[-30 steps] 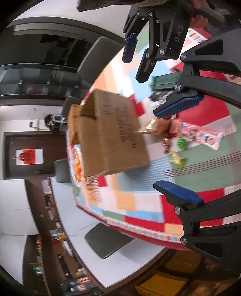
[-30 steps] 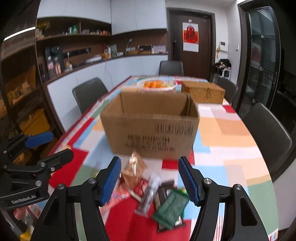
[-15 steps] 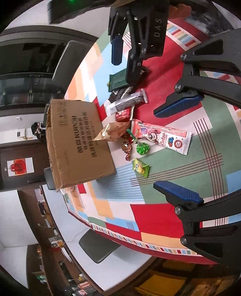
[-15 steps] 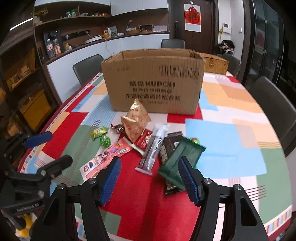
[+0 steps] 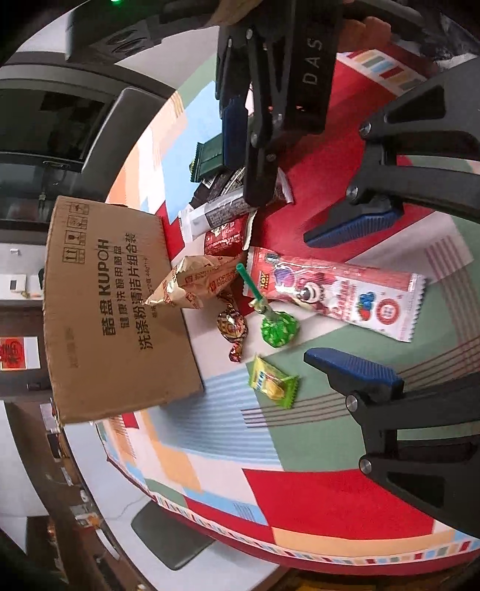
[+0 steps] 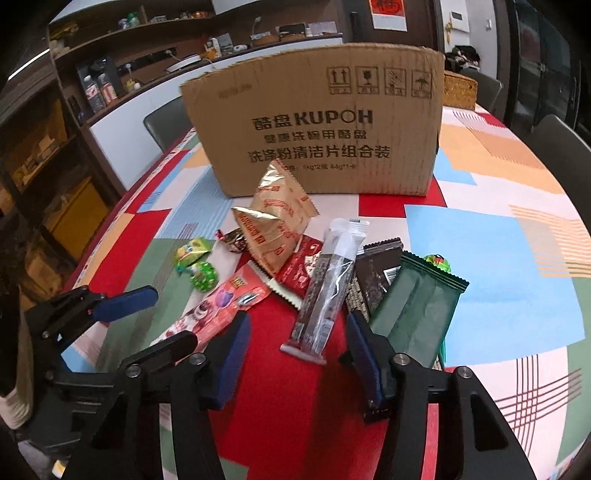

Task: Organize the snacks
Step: 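Grasp the pink Lotso lollipop with the left tool while the right tool grasps the clear-wrapped bar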

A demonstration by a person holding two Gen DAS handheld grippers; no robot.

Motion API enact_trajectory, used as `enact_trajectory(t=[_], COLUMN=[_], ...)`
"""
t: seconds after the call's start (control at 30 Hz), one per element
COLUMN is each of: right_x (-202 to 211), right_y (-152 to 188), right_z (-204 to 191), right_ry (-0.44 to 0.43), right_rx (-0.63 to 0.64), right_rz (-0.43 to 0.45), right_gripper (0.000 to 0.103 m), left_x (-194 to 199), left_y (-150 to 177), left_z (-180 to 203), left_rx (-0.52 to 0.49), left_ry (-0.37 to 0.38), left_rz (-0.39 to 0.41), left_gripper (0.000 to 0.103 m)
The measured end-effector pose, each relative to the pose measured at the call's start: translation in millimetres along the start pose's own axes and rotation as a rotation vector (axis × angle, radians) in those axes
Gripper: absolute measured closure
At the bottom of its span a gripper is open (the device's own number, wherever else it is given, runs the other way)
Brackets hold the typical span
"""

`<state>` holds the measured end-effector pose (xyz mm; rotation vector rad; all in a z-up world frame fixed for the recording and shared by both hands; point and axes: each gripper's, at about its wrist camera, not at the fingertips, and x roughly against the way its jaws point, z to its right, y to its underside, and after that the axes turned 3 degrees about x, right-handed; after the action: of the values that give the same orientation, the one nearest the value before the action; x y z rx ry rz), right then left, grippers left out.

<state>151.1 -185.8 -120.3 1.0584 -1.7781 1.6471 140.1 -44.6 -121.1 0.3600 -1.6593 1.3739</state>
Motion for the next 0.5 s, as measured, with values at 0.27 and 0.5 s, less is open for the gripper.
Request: enact_trajectory(t=[0.27,0.5], right_x=[-14.5,-28.4], right_y=[-8.4,-14.7], right_z=[13.3,17.4], right_ry=[-0.018,-0.024], right_rx=[-0.050,-0.059], right_rz=[-0.023,-0.047], right_gripper=[0.059,0.065], left_x=[-23.9,-36.8], left_y=[-8.6,-16.6], left_z=[2.6,-0.1], left_rx=[0.003,0.029], left_ry=[0.021,0.013], left_rz=[-0.039,-0.049], left_gripper=[0.053,0.064])
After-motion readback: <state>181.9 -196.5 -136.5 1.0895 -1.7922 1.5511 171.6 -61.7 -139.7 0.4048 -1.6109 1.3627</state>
